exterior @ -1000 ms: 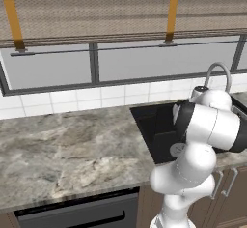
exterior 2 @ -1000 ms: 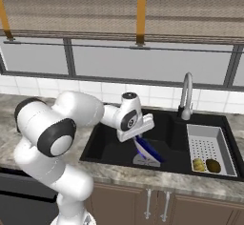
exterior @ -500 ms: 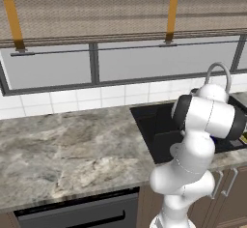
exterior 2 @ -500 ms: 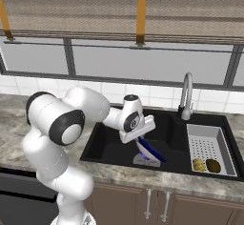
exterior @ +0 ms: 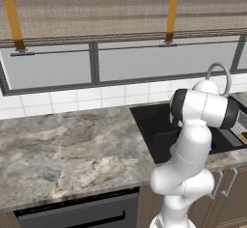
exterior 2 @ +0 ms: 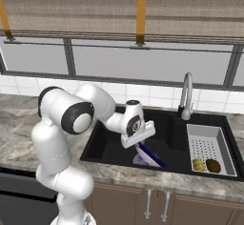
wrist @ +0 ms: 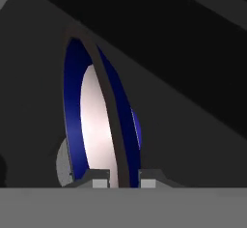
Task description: Dump the squash and avocado from the bowl so the bowl can be washed. Place the bowl in the sink after clearing the leftovers.
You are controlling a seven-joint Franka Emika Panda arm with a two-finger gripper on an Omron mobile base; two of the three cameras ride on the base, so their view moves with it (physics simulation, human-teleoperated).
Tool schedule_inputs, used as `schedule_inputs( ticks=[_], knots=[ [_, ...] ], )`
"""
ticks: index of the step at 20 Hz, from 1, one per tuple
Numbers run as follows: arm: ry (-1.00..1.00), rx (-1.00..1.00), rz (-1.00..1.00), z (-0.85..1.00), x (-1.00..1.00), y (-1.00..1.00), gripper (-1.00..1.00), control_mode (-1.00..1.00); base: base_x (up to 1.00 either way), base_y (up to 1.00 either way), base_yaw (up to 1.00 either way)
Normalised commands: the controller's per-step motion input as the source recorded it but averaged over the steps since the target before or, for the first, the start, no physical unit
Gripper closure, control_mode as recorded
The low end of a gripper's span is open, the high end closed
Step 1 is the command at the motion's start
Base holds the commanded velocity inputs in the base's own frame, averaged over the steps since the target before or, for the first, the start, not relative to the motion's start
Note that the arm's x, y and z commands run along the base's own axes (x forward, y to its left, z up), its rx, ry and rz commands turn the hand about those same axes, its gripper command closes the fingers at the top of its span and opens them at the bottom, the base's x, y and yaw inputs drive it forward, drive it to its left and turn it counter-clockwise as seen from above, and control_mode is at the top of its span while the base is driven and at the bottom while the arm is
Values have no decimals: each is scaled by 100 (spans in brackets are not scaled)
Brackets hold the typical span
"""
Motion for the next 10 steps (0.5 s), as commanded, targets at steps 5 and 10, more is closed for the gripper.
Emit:
schedule_inputs(
  ticks=[5,10],
  knots=[
    [10,0,-2,-42,24,0,100,-100,0,0,0],
    [-13,-5,-7,-25,41,-15,100,-100,0,0,0]
  ],
)
